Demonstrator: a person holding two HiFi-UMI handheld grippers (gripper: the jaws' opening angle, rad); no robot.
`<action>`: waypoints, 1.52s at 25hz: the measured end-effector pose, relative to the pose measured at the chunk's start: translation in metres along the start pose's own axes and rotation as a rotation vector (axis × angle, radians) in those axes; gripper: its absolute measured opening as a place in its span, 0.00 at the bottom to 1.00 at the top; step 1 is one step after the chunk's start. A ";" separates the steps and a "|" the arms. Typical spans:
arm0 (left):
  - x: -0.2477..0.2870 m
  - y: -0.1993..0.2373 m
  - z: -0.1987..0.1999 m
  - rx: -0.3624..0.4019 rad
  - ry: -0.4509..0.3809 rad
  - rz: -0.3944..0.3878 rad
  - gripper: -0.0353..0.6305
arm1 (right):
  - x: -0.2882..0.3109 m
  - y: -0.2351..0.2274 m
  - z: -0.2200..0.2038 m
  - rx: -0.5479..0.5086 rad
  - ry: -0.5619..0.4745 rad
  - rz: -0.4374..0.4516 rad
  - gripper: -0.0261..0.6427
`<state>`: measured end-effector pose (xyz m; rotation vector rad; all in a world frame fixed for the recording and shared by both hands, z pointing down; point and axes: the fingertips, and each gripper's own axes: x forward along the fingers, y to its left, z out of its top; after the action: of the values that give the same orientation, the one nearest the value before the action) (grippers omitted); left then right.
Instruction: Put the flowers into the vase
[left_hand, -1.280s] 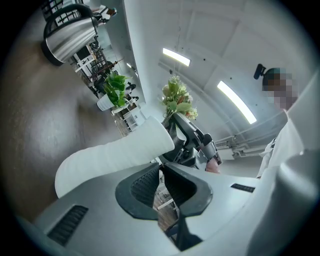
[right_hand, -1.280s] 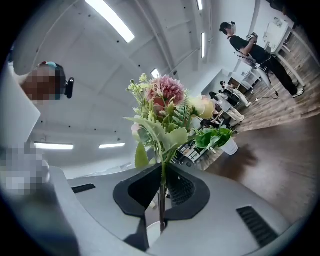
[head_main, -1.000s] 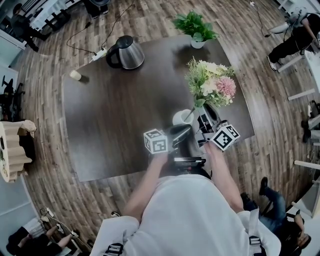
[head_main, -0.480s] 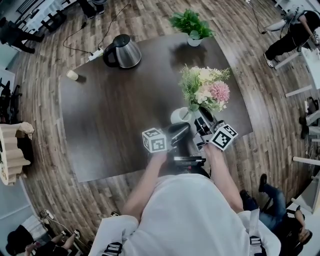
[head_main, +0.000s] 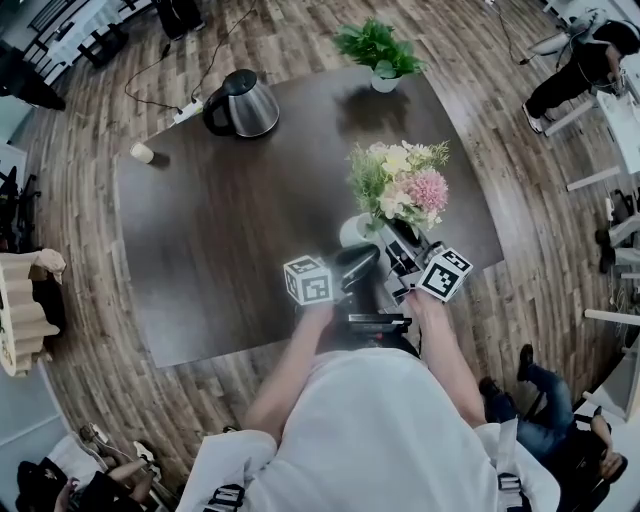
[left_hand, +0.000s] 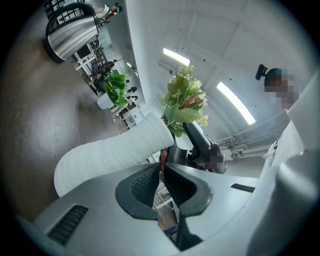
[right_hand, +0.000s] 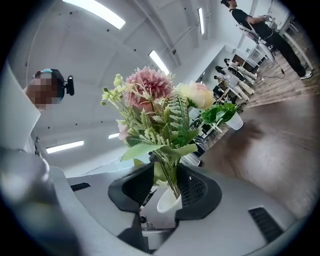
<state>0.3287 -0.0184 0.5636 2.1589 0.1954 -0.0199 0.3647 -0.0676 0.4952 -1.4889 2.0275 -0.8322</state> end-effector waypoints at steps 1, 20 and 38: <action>0.000 0.000 0.000 -0.001 0.000 -0.001 0.08 | 0.000 0.000 -0.002 -0.005 0.007 0.000 0.22; -0.011 0.000 -0.010 -0.025 0.008 -0.036 0.08 | -0.023 0.009 -0.029 -0.058 0.044 -0.074 0.25; -0.015 -0.005 -0.010 -0.050 0.023 -0.076 0.08 | -0.028 0.012 -0.030 -0.323 0.092 -0.240 0.31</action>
<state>0.3129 -0.0090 0.5666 2.1012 0.2883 -0.0336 0.3435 -0.0319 0.5082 -1.9346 2.1563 -0.6968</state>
